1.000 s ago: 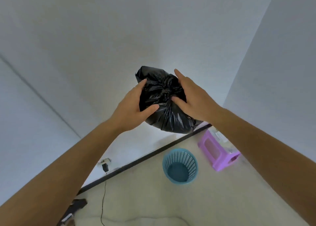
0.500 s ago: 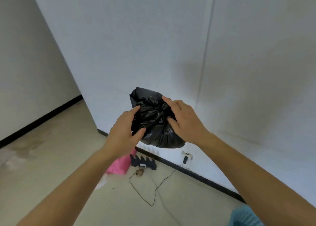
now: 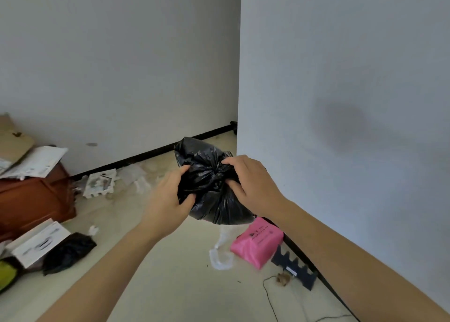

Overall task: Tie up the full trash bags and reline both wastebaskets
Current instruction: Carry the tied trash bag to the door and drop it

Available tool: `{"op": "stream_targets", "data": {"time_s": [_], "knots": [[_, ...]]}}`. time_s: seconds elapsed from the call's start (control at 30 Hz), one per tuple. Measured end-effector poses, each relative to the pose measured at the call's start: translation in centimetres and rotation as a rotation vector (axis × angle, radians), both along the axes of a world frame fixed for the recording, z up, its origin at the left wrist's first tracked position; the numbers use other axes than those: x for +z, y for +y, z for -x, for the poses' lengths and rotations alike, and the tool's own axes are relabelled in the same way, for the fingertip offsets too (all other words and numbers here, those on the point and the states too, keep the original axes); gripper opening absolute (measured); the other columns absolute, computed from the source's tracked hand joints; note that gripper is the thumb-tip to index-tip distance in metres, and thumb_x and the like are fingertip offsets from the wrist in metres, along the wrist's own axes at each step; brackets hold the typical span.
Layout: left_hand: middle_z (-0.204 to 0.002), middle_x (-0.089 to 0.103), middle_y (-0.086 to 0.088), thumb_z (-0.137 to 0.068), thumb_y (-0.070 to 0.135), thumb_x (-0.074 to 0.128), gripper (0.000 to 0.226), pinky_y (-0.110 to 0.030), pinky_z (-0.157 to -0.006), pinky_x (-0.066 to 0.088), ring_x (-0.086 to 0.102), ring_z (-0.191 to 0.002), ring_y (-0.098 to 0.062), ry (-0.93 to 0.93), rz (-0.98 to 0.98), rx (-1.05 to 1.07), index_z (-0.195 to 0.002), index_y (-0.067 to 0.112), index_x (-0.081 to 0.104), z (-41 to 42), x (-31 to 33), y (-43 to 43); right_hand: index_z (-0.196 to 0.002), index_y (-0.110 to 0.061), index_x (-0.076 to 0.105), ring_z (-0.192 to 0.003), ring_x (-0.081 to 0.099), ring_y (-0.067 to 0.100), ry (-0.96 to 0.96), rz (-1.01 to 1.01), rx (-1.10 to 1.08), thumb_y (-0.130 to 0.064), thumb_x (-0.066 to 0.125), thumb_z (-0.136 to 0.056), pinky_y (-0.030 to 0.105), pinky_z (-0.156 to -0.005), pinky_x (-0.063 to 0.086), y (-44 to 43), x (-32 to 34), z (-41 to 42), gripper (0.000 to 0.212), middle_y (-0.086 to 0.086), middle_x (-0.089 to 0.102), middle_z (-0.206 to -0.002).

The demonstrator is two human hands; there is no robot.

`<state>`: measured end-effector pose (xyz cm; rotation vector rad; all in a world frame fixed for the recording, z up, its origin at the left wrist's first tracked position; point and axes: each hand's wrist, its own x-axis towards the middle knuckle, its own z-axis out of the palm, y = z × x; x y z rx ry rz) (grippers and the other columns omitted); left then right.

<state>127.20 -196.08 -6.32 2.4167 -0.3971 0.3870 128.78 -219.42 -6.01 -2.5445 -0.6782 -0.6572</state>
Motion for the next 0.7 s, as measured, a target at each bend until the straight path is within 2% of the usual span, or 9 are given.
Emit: {"op": "stream_targets", "data": {"time_s": [0.1,0.2,0.33,0.4,0.47,0.57,0.7], "knots": [[-0.120,0.056,0.005,-0.087,0.019,0.065,0.059,-0.033,-0.093,0.047,0.052,-0.111,-0.014,0.011,0.012,0.023,-0.142,0.023,0.042,-4.8,-0.4,1.3,-0.131,-0.018,0.051,-0.111,0.054,0.018,0.012,-0.006,0.008,-0.020,0.057,-0.094,0.038,-0.100,0.042,1.3,-0.4,-5.0,0.037,-0.001,0.059,-0.122],[-0.123,0.055,0.006,-0.088,0.017,0.063,0.059,-0.031,-0.094,0.045,0.052,-0.114,-0.014,0.019,0.038,0.005,-0.142,0.023,0.042,-10.6,-1.4,0.9,-0.129,-0.018,0.051,-0.111,0.054,0.017,0.014,-0.016,-0.029,-0.019,0.057,-0.094,0.034,-0.100,0.039,1.4,-1.5,-10.8,0.036,-0.002,0.059,-0.121],[-0.128,0.053,0.006,-0.087,0.013,0.061,0.061,-0.026,-0.096,0.039,0.048,-0.118,-0.010,0.031,0.038,0.005,-0.144,0.020,0.041,-20.3,-2.5,-0.4,-0.128,-0.018,0.052,-0.110,0.054,0.017,0.022,-0.041,-0.040,-0.019,0.056,-0.094,0.038,-0.100,0.042,1.1,-3.6,-20.6,0.034,-0.002,0.060,-0.120],[-0.126,0.053,0.004,-0.086,0.013,0.061,0.060,-0.031,-0.098,0.042,0.049,-0.119,-0.013,0.016,0.023,-0.006,-0.143,0.018,0.041,-26.1,-2.5,-0.9,-0.128,-0.018,0.052,-0.111,0.054,0.016,0.013,-0.065,-0.048,-0.020,0.055,-0.095,0.039,-0.101,0.042,0.7,-4.2,-26.5,0.033,-0.003,0.060,-0.121],[-0.126,0.054,0.001,-0.085,0.012,0.062,0.060,-0.034,-0.099,0.044,0.050,-0.119,-0.017,0.000,0.001,0.010,-0.142,0.015,0.043,-31.5,-1.7,-1.0,-0.128,-0.019,0.051,-0.112,0.054,0.016,0.015,-0.088,-0.047,-0.020,0.055,-0.096,0.040,-0.102,0.043,0.7,-3.9,-32.0,0.033,-0.003,0.060,-0.121],[-0.124,0.055,0.000,-0.086,0.011,0.063,0.059,-0.027,-0.093,0.040,0.051,-0.116,-0.018,-0.033,-0.051,0.046,-0.141,0.012,0.044,-39.7,0.3,-0.3,-0.129,-0.018,0.051,-0.111,0.054,0.016,-0.001,-0.098,-0.024,-0.020,0.055,-0.096,0.039,-0.101,0.043,1.3,-2.1,-41.0,0.033,-0.002,0.060,-0.121],[-0.119,0.056,0.002,-0.087,0.010,0.063,0.056,-0.031,-0.092,0.045,0.053,-0.110,-0.015,-0.068,-0.027,0.101,-0.140,0.014,0.046,-50.2,2.3,2.1,-0.131,-0.017,0.050,-0.111,0.054,0.016,0.006,-0.137,0.041,-0.020,0.056,-0.096,0.036,-0.102,0.042,3.9,0.0,-52.6,0.036,-0.001,0.059,-0.121]]}}
